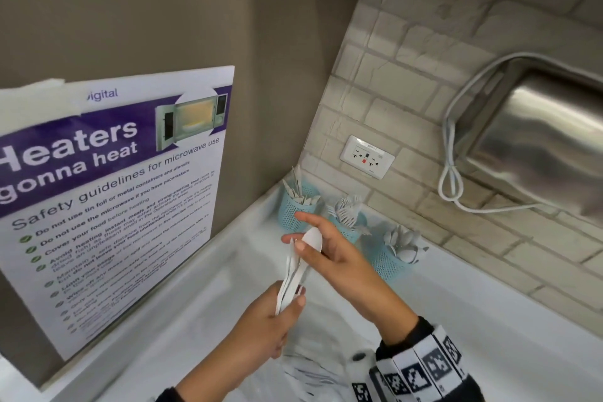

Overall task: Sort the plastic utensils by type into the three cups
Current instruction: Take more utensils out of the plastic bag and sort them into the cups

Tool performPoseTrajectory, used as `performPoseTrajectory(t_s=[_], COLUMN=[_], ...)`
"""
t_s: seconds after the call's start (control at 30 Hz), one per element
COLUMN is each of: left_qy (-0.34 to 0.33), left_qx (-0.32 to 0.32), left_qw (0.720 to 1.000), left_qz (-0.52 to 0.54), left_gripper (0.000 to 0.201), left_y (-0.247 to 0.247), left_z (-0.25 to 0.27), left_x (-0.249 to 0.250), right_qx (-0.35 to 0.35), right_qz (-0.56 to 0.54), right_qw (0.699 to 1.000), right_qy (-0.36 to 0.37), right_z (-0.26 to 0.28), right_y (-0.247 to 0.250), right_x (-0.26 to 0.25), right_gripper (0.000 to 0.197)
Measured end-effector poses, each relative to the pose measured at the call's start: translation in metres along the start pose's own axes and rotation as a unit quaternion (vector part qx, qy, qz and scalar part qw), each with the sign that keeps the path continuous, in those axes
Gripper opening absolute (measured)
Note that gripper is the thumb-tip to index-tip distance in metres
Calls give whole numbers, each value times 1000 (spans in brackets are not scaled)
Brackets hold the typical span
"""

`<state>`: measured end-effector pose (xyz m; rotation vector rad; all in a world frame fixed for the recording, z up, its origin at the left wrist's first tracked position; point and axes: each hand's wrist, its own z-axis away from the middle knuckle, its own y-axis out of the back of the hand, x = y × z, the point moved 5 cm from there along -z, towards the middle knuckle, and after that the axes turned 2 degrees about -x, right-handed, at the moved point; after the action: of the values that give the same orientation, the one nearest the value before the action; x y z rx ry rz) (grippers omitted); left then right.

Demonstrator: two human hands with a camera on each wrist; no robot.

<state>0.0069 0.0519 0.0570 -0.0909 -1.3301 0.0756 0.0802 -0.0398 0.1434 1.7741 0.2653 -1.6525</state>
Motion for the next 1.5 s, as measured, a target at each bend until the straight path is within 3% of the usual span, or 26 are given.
performPoseTrajectory(t_s=[0.13, 0.27, 0.43, 0.63, 0.77, 1.03, 1.17, 1.23, 1.3, 1.5], left_qy=[-68, -102, -85, -74, -67, -45, -33, -25, -16, -6], left_qx=[41, 42, 51, 51, 56, 56, 48, 42, 37, 39], left_qw=[993, 982, 982, 988, 992, 996, 997, 998, 999, 999], left_qz=[-84, -154, -158, -127, -89, -61, -55, -39, -17, -4], left_gripper=[31, 44, 12, 30, 34, 41, 38, 31, 27, 25], left_y=[-4, -9, -7, -6, -2, -3, -6, -8, -9, -6], left_z=[-1, -1, -3, 1, 2, 4, 5, 5, 3, 1], left_x=[9, 10, 2, 8, 8, 11, 9, 6, 5, 2], right_qx=[59, 119, 157, 241, 280, 461, 547, 565, 569, 534], right_qz=[64, 7, -107, -253, -279, -184, -153, -131, -96, 84], right_qw=[996, 992, 982, 937, 918, 866, 823, 815, 816, 837], right_qy=[22, 33, 21, 20, 10, 58, 34, 7, -20, -86], right_z=[15, 23, 25, 21, 25, 50, 60, 59, 54, 33], right_y=[-14, -27, -19, 20, 45, 124, 170, 187, 197, 198], right_x=[10, 23, 21, 23, 36, 73, 97, 113, 126, 133], right_gripper=[63, 38, 13, 13, 16, 4, 11, 10, 22, 18])
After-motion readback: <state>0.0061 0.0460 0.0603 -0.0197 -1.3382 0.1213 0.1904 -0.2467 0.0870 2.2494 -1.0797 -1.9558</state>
